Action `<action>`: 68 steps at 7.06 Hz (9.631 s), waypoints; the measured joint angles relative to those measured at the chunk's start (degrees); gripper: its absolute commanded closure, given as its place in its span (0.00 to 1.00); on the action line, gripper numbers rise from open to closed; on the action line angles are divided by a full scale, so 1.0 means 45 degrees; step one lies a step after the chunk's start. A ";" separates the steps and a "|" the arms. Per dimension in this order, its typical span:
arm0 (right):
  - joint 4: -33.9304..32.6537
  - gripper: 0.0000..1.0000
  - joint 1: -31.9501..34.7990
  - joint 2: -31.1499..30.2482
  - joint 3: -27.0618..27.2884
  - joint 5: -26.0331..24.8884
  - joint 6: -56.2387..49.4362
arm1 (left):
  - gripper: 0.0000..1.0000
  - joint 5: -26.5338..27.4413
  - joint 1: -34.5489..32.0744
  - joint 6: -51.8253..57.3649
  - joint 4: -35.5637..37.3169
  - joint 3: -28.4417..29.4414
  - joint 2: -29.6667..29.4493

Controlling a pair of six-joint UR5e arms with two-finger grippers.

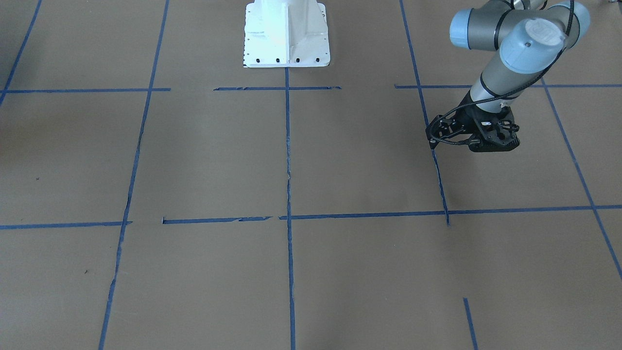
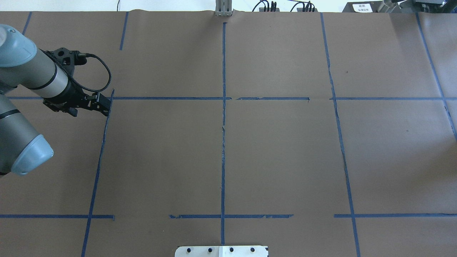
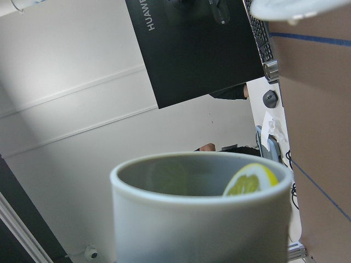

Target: Left arm hands cup to right arm to dump lemon

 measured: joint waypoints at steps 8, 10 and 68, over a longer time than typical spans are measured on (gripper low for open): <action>-0.0007 0.97 0.0000 0.0182 -0.0004 -0.0598 0.2621 | 0.00 0.0000 0.0008 0.0019 0.0057 0.0016 -0.0034; -0.0012 0.97 0.0030 0.0269 0.0000 -0.0610 0.3061 | 0.00 0.0000 0.0008 0.0020 0.0048 0.0016 -0.0035; -1.9910 0.00 -1.0620 1.2078 0.3855 -0.5972 -2.5405 | 1.00 -0.1680 0.1882 -0.7936 0.0066 0.3002 -0.6397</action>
